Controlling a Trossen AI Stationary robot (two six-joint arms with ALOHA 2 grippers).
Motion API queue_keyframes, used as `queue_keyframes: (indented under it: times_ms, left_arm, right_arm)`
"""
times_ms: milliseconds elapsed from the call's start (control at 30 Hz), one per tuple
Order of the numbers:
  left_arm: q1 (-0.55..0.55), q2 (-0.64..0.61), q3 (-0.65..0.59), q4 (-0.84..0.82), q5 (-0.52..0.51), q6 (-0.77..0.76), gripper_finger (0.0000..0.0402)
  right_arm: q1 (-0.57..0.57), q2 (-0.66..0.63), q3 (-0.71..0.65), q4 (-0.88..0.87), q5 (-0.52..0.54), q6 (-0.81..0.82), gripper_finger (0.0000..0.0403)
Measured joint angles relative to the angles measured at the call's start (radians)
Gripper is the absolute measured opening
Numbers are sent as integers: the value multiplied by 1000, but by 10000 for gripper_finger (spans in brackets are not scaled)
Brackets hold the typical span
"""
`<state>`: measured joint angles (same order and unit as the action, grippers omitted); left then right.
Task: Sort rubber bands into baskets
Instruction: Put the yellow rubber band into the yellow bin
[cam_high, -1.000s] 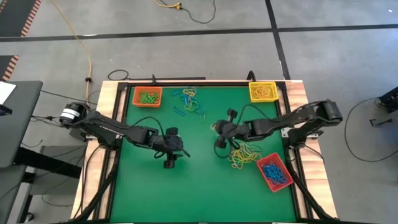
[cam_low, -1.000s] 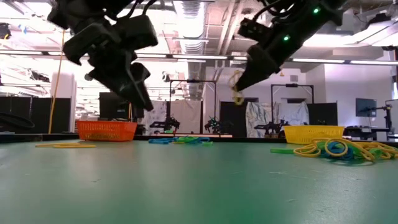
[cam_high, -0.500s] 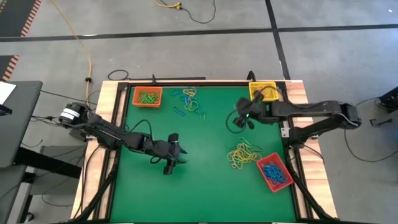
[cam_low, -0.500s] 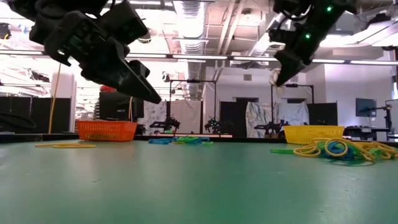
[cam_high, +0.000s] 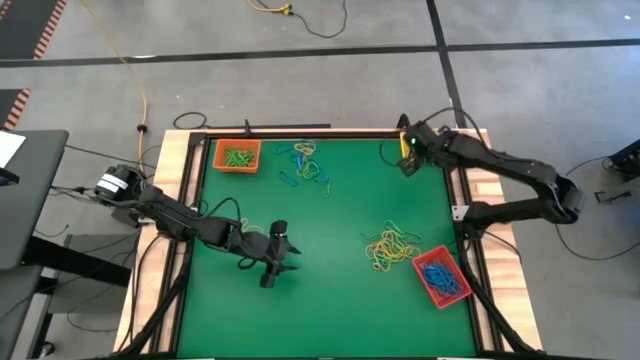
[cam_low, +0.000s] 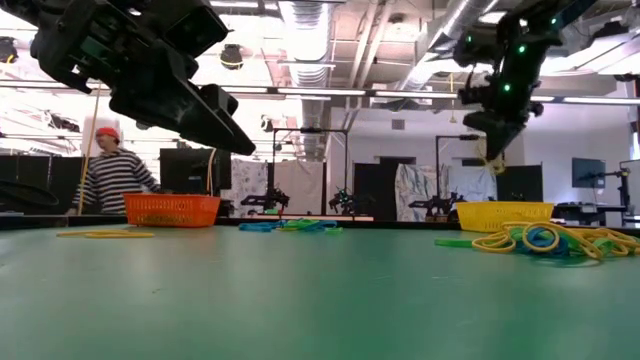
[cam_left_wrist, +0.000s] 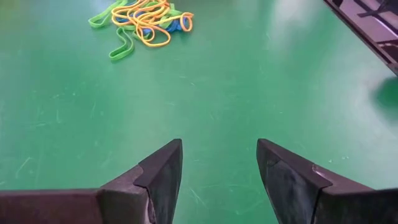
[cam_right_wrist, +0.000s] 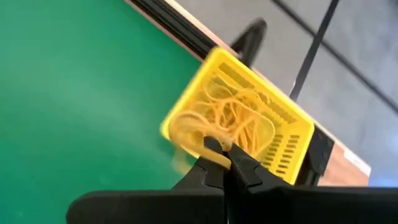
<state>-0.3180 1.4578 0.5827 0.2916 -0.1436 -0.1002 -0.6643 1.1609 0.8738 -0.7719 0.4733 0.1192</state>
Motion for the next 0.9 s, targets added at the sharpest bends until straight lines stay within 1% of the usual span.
queue_keyframes:
  times_ms: [167, 300, 500, 700, 900]
  left_arm:
    - [0, 0, 0, 7, 0, -4, 197]
    - [-2, 0, 0, 15, 0, -9, 197]
    - [-12, 0, 0, 15, 0, -13, 197]
    - [-15, 0, 0, 14, 0, -10, 197]
    - [-15, 0, 1, 3, 0, -2, 197]
  right_arm:
    - [-139, 45, 0, 43, -87, -23, 17]
    - [-227, 110, 0, 76, -163, -26, 17]
    - [-290, 225, 0, 94, -188, -22, 26]
    - [-294, 309, 0, 126, -187, -5, 65]
    - [-294, 319, 0, 136, -185, -11, 126]
